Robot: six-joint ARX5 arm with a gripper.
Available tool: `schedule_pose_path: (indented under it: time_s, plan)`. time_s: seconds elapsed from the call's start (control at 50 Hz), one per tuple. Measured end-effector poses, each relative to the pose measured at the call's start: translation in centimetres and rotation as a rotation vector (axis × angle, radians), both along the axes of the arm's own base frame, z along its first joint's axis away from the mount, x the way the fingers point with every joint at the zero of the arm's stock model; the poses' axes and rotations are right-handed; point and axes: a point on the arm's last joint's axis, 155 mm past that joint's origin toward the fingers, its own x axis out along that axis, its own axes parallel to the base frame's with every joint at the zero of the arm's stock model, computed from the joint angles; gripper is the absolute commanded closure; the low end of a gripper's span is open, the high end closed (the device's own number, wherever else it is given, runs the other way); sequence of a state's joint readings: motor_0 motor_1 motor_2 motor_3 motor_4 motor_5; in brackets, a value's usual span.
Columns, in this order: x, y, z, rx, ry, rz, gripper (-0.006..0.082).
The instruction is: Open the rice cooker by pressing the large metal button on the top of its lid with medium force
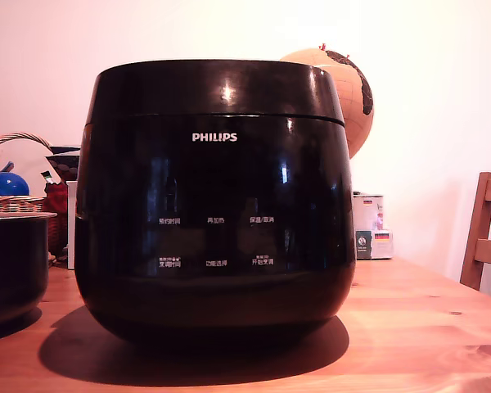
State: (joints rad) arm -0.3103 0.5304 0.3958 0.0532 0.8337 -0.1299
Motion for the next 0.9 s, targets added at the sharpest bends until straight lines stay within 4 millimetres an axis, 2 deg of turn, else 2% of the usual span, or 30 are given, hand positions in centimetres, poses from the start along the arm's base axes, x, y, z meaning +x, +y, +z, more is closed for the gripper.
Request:
schedule_pose_path:
  time_s: [0.16,0.38,0.64,0.9]
  plan:
    - [1.3,-2.1,0.2,0.06,-0.064,-0.043,0.0789]
    - [3.3,-5.1,-1.3,0.142,-0.06,-0.072,0.0789]
    - [6.4,-7.5,0.4,0.184,-0.114,-0.041,0.0789]
    - [7.0,-9.4,-1.9,0.239,-0.074,-0.073,0.0789]
